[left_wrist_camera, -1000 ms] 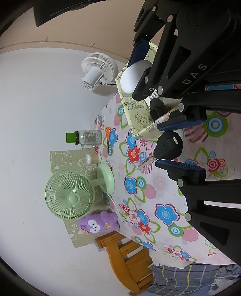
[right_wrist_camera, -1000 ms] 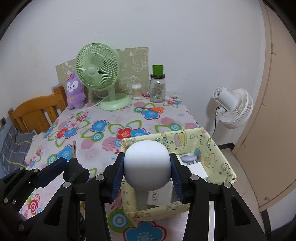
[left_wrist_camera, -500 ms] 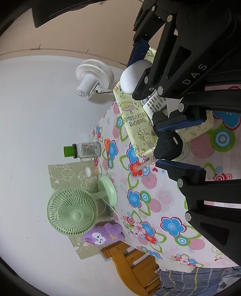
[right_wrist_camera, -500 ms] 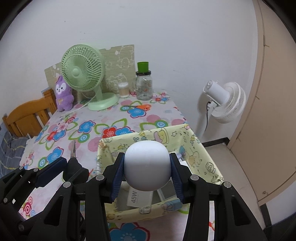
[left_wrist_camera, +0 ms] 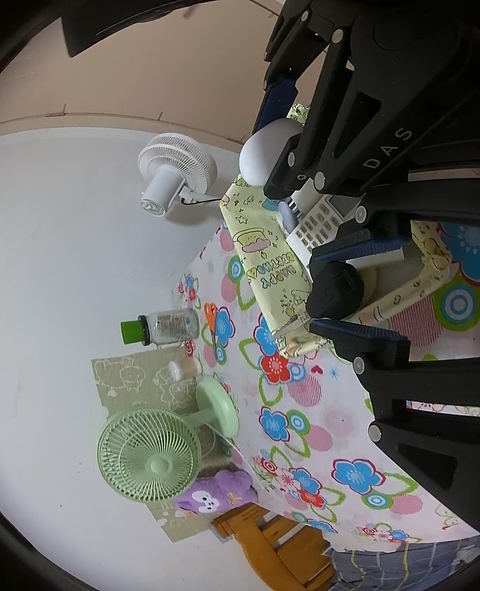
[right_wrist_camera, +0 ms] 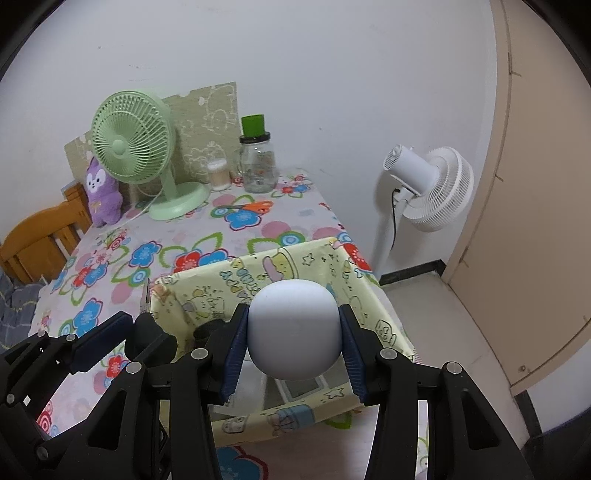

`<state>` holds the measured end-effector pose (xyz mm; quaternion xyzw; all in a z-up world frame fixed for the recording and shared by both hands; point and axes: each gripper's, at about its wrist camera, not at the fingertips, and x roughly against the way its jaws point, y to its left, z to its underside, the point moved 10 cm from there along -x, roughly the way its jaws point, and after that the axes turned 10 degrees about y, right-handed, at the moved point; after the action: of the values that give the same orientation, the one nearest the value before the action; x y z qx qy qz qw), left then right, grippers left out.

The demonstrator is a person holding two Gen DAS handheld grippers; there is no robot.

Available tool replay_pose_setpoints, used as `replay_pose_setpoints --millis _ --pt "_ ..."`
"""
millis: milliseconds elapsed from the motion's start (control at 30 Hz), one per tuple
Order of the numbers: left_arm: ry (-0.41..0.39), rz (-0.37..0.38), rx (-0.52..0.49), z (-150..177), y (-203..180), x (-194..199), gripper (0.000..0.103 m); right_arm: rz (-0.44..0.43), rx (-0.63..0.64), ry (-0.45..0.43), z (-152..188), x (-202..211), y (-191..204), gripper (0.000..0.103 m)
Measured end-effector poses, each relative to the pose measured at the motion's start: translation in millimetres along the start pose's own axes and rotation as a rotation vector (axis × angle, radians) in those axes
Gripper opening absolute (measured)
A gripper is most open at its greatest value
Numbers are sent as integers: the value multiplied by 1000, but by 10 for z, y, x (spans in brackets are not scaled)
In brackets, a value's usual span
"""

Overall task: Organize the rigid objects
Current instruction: 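Carry the puck and key over the yellow box and lower them in, then open the right gripper on the puck while the left releases the key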

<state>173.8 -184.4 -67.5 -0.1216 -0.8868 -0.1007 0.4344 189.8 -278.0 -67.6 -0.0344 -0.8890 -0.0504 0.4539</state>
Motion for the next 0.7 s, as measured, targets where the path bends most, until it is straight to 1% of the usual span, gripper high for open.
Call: replay_pose_setpoints --millis 700 --pt "65 31 -37 -6 -259 -351 32 -32 -57 94 114 -369 -295 51"
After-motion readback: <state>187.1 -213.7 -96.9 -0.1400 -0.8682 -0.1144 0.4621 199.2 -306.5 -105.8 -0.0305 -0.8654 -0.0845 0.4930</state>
